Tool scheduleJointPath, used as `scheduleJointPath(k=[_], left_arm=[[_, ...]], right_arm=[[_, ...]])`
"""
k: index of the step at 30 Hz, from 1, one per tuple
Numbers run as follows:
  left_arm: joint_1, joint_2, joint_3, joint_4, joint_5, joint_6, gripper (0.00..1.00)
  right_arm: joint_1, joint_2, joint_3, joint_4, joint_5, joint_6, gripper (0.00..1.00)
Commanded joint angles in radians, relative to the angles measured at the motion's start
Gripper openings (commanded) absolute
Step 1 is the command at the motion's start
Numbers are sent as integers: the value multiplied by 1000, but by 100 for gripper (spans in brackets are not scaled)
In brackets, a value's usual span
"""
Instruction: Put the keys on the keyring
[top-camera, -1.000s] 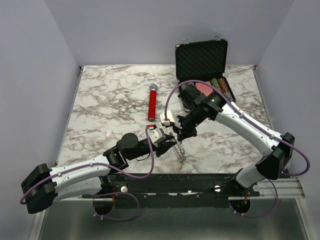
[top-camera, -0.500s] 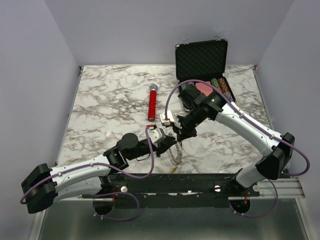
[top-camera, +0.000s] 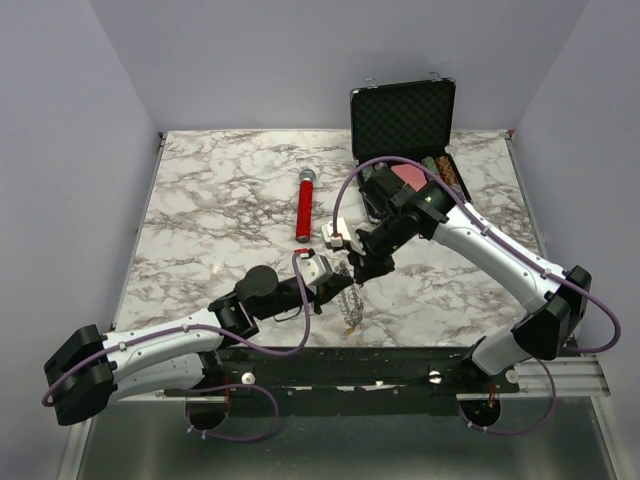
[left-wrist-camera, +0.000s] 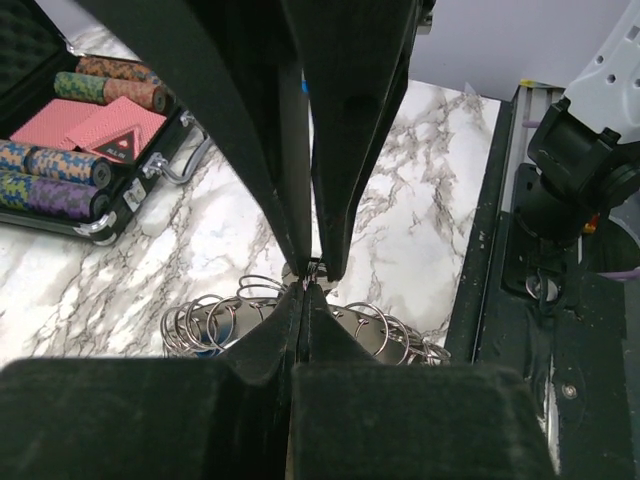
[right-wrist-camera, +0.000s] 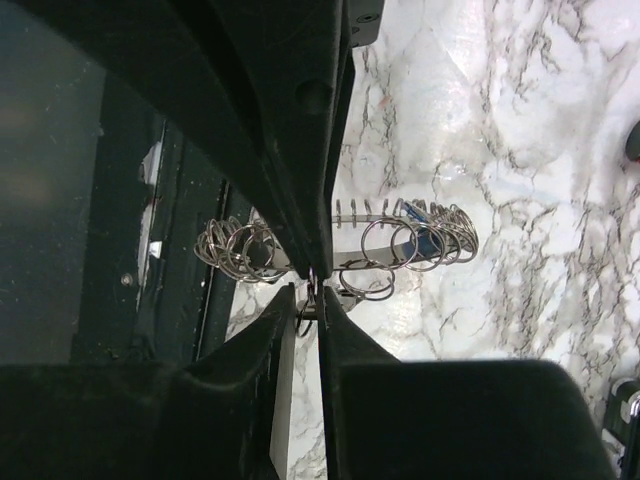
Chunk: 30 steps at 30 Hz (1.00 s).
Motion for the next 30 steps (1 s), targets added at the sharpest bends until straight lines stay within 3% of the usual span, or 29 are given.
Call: scheduleJointPath(k=[1,6,9,17,30], left_arm=[[-4,-56,-59,111,-26,-51,0],[-4,-134,-160,295,-51,-117,0],[-4,-142,-202,425,-57,-154,0],[-4,-39,-219,708,-40,-229,0],[-4,11,-203,757,-27,-253,0]], right_arm=[[-43,-58,-6,19,-156,25,30],[-188,-127,-69,39,-393,2,48],[-228,-171,-130,104,-507,29,50],[-232,-182,-227,324,-605,192,49],[-234,-206,-299,490,-624,382,38]])
